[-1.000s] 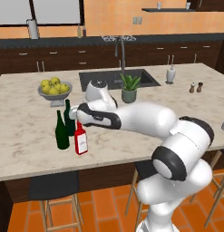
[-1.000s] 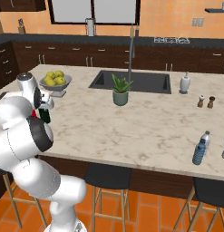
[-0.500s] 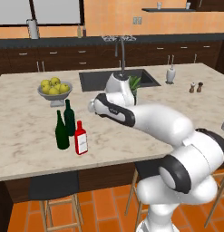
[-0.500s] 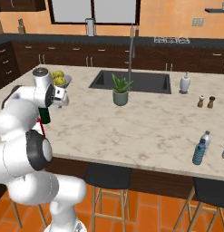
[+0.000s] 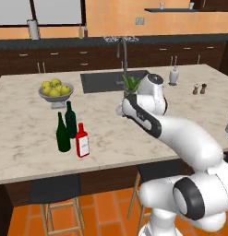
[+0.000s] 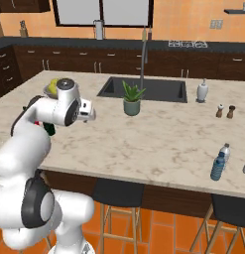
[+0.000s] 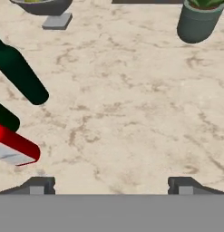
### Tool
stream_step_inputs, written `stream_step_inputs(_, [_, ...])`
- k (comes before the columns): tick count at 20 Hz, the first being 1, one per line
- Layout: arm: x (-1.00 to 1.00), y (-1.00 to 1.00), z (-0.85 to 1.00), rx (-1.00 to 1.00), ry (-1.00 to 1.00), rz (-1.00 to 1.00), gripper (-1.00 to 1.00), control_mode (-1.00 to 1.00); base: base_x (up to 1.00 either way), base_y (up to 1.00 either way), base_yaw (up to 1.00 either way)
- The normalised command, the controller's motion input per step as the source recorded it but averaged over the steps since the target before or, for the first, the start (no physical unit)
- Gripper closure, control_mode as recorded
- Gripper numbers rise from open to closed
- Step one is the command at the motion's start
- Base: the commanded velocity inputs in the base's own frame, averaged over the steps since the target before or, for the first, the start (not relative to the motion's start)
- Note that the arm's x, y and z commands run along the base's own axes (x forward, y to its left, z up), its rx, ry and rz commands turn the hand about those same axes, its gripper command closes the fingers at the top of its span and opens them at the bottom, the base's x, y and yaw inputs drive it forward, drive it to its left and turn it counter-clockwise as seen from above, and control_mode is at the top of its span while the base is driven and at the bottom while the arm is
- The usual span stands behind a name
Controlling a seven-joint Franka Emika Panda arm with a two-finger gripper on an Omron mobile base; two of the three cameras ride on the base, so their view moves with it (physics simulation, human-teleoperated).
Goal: Move the plastic bottles in the middle to the plastics group, and the glass bottles in the middle to the glass group.
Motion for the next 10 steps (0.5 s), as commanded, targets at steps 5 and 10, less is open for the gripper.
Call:
stream_step_inputs(5, [-1.00, -0.63, -0.03, -0.05, -0.10, -0.12, -1.00, -1.00, 0.00, 0.00, 0.00])
stream_step_inputs(10, [-0.99, -0.64, -0.02, -0.04, -0.08, -0.11, -1.00, -1.00, 0.00, 0.00, 0.00])
